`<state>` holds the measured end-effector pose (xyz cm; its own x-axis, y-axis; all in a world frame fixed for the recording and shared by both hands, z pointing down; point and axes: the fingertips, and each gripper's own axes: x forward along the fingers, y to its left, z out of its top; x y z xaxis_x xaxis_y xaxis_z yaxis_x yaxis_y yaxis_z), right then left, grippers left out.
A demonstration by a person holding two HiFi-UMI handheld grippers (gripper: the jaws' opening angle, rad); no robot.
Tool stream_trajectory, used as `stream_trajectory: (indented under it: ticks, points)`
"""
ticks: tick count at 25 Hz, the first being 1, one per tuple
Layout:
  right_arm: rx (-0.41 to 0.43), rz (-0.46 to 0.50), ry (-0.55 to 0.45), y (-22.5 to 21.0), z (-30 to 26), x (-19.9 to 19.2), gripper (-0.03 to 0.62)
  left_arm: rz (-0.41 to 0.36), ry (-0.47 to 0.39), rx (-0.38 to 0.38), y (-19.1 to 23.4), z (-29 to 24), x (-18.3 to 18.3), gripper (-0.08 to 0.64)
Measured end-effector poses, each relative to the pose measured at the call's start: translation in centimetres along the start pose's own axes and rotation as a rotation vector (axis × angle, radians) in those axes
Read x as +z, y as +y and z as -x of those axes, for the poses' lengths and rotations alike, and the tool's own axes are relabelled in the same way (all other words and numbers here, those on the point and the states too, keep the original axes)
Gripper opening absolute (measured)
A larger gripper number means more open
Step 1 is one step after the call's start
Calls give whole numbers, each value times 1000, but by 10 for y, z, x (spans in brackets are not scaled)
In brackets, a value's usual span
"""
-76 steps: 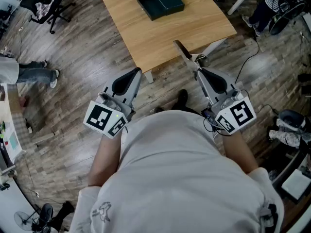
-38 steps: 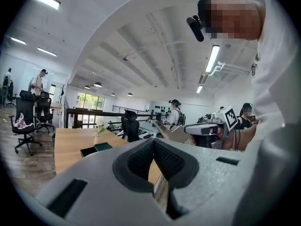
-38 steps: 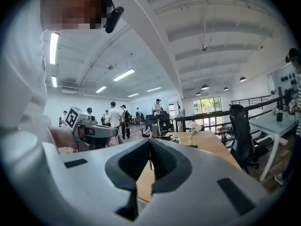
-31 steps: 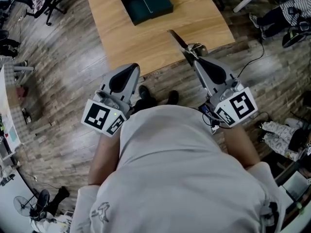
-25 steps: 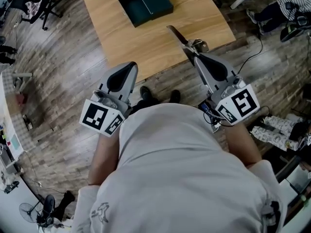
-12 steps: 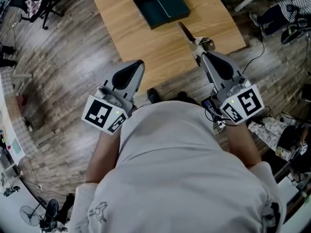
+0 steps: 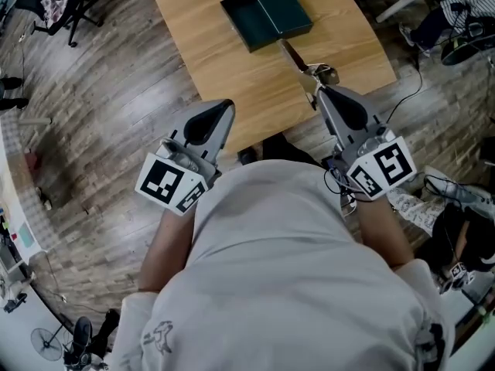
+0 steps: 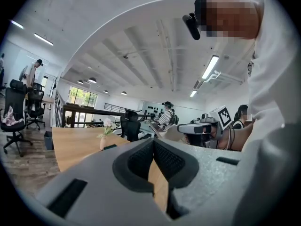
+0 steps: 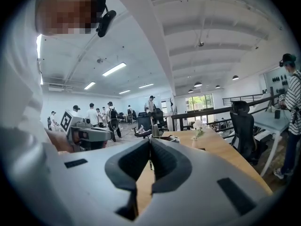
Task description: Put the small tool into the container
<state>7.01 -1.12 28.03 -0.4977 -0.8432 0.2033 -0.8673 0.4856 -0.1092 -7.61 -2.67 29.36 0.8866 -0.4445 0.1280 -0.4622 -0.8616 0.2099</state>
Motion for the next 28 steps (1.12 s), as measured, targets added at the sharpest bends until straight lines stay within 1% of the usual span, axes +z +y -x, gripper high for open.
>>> stream_trajectory:
  ticks: [7, 11, 15, 24, 28]
  points:
    - [41, -11, 28, -36, -26, -3, 12, 21, 18, 53, 18, -28, -1, 6]
    - [83, -5, 61, -44, -45, -2, 12, 40, 19, 88, 28, -31, 0, 6]
    - [124, 0, 89, -57, -75, -2, 12, 55, 23, 128, 51, -41, 0, 6]
    - [170, 8, 124, -80, -125, 2, 12, 86, 41, 150, 85, -67, -7, 6]
    - [188, 2, 142, -94, -144, 0, 12, 86, 41, 164, 99, -81, -4, 6]
